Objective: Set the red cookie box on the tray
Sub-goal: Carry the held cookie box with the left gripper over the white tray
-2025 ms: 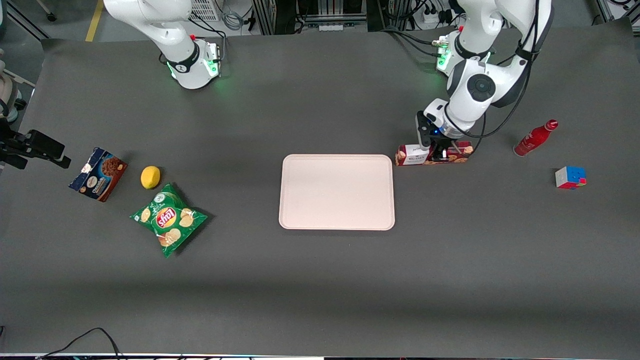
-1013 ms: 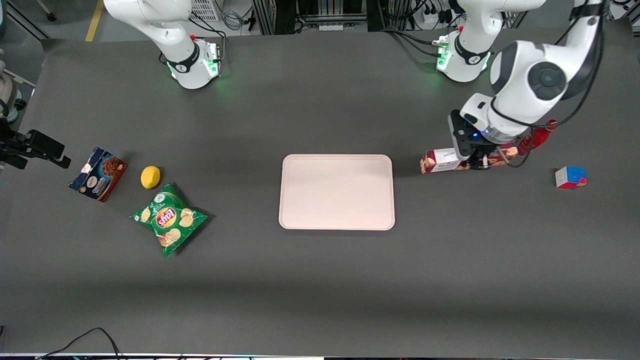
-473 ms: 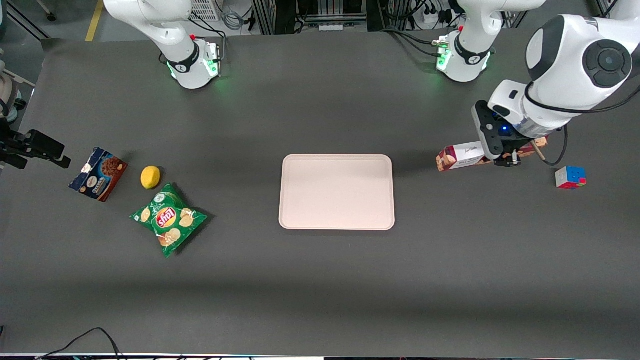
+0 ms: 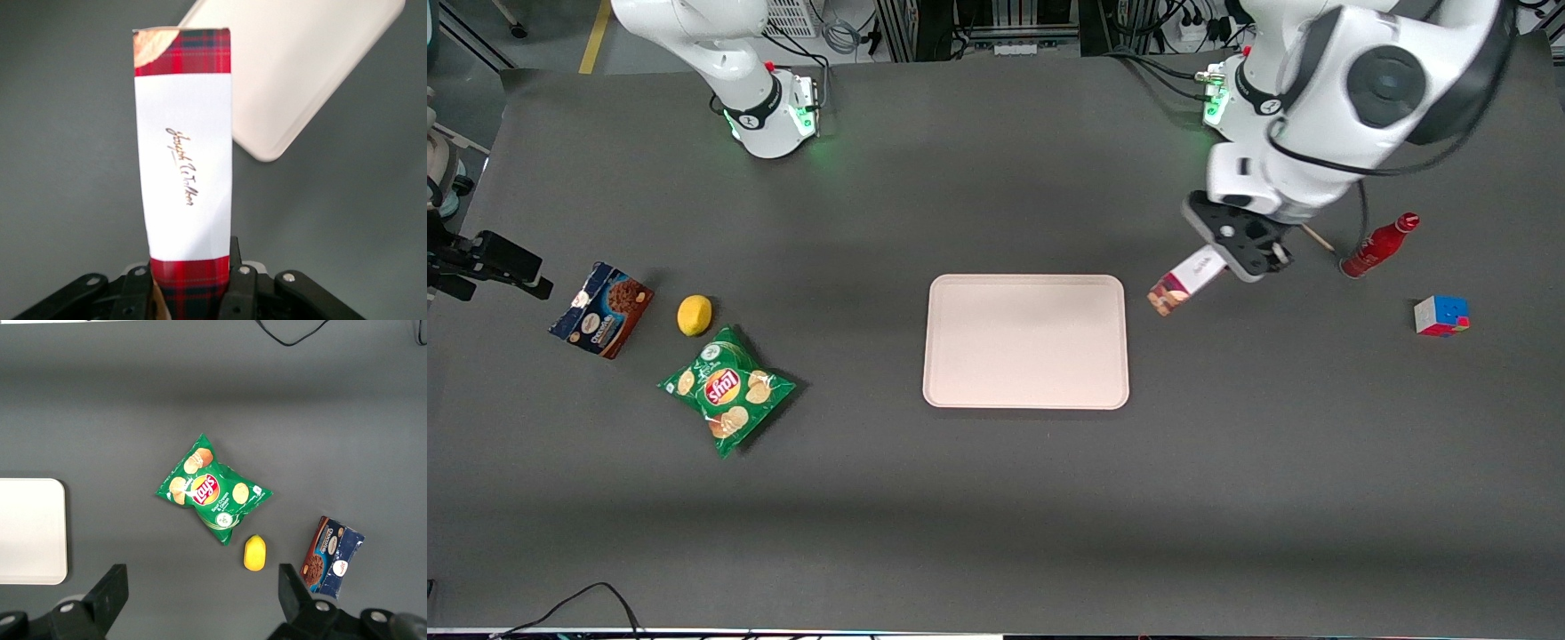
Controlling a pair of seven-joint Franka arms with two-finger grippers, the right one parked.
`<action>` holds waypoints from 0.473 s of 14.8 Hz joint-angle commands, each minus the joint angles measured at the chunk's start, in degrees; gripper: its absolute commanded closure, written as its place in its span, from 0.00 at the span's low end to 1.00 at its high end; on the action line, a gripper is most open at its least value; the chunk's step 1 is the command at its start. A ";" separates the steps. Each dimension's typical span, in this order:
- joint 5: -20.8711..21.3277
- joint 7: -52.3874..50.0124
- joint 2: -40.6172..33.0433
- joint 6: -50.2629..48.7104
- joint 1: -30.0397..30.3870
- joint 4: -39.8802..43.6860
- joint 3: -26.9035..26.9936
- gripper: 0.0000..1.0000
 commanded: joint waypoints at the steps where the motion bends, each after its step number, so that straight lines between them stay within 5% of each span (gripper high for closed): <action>1: -0.87 -24.50 0.20 -1.60 -0.25 2.67 -5.82 0.95; 7: -1.40 -50.83 4.42 0.85 -0.42 4.61 -12.16 0.95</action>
